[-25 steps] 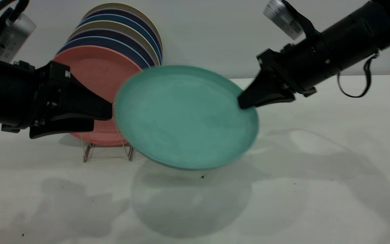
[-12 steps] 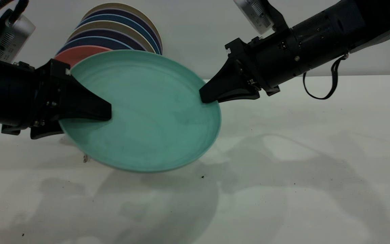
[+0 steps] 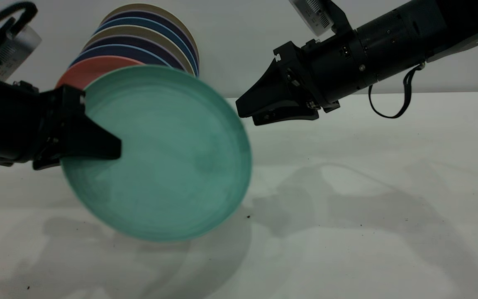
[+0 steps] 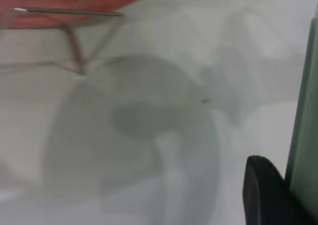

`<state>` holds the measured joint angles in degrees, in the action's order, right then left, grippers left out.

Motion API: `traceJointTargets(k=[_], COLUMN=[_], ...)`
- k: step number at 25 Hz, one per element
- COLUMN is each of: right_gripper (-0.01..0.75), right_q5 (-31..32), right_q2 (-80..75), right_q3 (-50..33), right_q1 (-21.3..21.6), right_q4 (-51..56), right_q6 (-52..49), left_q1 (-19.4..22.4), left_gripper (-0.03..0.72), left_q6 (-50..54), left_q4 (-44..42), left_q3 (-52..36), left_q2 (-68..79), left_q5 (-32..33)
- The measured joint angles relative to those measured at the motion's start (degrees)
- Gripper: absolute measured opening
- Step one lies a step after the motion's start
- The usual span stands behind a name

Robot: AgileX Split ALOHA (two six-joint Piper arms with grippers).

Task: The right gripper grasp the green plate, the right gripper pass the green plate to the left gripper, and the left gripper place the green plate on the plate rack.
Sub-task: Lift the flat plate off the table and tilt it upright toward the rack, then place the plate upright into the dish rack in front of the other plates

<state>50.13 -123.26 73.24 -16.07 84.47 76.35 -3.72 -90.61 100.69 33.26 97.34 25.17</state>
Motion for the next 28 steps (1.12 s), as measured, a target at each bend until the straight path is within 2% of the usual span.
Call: traceJointTargets(k=[3, 7, 11, 17, 20, 28], right_gripper=[0.465, 0.471, 0.453, 0.442, 0.442, 0.44], right_q5=[-0.32, -2.77, -7.02, -9.0, -10.06, -12.31], right_q2=[0.6, 2.89, 5.67, 7.41, 7.41, 7.41], right_q3=[0.0, 0.0, 0.0, 0.0, 0.0, 0.0], right_q1=[1.84, 5.28, 7.27, 7.47, 7.47, 7.47], right_q4=[-4.4, -13.33, -25.87, -44.36, -51.12, -57.02], right_q6=[-0.17, -5.7, -14.75, -26.95, -30.69, -35.82], left_q1=[0.0, 0.0, 0.0, 0.0, 0.0, 0.0], left_gripper=[0.114, 0.114, 0.114, 0.114, 0.114, 0.114], left_q6=[-4.23, -9.34, -7.46, -1.76, -1.0, -3.65], left_q4=[-0.56, -5.84, -22.63, -56.01, -65.62, -73.67], left_q3=[1.48, 6.56, 13.29, 24.42, 29.65, 38.81], left_q2=[0.0, 0.0, 0.0, 0.06, 0.06, 0.1], left_q5=[-2.78, -2.18, 1.55, 10.39, 10.52, 5.93])
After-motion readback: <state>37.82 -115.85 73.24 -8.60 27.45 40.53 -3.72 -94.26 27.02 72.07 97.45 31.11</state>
